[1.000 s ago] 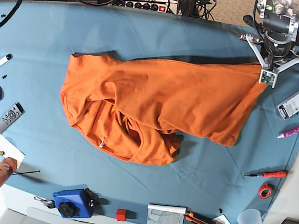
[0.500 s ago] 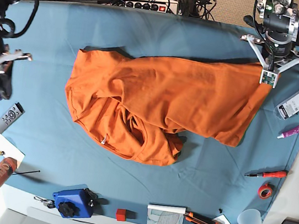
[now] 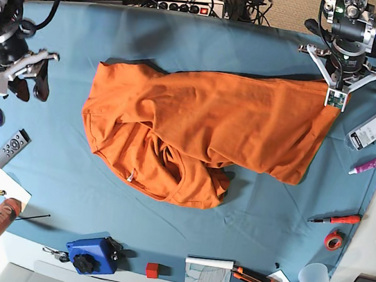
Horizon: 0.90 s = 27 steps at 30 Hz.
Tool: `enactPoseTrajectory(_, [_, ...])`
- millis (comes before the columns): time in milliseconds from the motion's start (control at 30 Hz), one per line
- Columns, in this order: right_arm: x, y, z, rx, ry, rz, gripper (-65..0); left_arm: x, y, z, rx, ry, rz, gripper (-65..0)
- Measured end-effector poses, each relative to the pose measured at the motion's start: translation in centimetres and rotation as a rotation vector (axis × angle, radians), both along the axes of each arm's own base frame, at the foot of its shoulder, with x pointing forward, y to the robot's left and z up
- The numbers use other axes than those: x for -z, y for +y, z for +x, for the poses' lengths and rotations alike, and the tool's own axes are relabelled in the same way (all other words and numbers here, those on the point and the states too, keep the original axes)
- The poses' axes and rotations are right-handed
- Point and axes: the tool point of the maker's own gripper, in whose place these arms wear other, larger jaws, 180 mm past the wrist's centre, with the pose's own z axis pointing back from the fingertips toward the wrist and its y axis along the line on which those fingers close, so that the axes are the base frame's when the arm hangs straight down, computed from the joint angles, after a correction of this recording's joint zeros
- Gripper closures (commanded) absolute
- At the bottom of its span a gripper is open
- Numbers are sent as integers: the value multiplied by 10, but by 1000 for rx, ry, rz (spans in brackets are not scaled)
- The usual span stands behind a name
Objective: Layout the t-shirt on the table in an organized manner, then fold the t-shirt properly
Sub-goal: 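Regrasp the shirt with the right gripper and drag it to spread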
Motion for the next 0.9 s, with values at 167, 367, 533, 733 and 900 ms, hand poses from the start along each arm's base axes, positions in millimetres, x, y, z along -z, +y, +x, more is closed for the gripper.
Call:
enactPoseTrajectory(167, [69,27,1,-60,176,256,-275,0,0,0,1,-1,-1,0])
enactPoseTrajectory(367, [96,73,5,-154,256,346,-275,0,0,0,1,-1,-1,0])
enactPoseTrajectory(533, [113,107,2,-195,288,334,-275,0,0,0,1,0,-2,0])
enactPoseTrajectory(733, [114,113,3,-201,289,340,-257,0,0,0,1,-1,-1,0])
enactPoseTrajectory(900, [119,113,-4,-209,333,329,-26,0,0,0,1,-1,-1,0])
